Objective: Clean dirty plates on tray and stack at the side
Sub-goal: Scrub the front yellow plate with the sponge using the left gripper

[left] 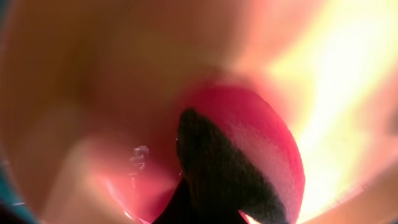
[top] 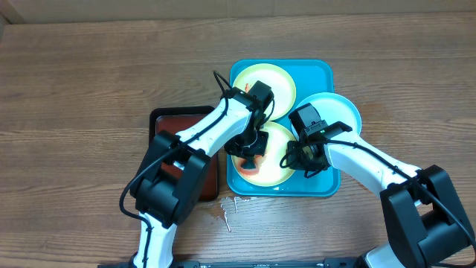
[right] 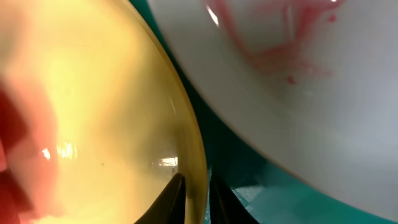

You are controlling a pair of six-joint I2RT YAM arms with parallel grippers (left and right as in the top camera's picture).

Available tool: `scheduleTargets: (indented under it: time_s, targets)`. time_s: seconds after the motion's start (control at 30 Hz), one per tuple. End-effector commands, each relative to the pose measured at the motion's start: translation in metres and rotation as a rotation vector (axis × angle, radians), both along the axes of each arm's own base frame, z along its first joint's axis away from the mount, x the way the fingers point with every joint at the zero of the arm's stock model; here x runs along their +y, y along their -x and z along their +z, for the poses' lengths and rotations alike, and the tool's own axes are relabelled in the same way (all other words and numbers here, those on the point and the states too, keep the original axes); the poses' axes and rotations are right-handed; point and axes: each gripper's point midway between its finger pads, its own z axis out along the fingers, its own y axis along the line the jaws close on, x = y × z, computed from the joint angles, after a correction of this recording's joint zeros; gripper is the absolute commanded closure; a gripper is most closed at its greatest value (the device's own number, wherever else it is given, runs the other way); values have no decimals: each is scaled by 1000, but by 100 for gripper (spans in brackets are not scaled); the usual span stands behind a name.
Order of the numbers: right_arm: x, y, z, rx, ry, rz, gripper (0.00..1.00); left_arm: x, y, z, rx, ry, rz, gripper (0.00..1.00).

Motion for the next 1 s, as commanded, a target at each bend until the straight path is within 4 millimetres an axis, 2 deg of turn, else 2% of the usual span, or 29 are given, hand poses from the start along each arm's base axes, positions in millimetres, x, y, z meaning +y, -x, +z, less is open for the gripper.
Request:
scheduleTargets:
  time_s: [0.0,0.13,0.27,0.37,0.53,0.6,0.83,0.9,0.97]
  targets:
    - [-8,2,-6,14,33,-13,85,49,-23,-8,-134,-260,36,96]
    - [-8,2,-6,15,33,-15,85,67,-37,0,-213,-369,102,96]
    - [-8,2,-6,15,33,-15,85,62,-45,6,-233,-348,114,96]
    - [-8,2,-6,15,33,-15,85,46,-45,10,-211,-271,101,96]
    - [-8,2,-6,15,33,-15,85,-8,-35,5,-110,26,75,96]
    - [-8,2,-6,15,33,-15,85,-21,-30,5,-84,94,72,96]
    - [-8,2,-6,14,33,-15,85,-57,-2,14,58,300,19,96]
    - [-8,2,-6,15,33,-15,85,-59,7,10,90,303,-4,96]
    - [-8,3,-6,16,33,-15,86,-53,14,3,112,260,-14,96]
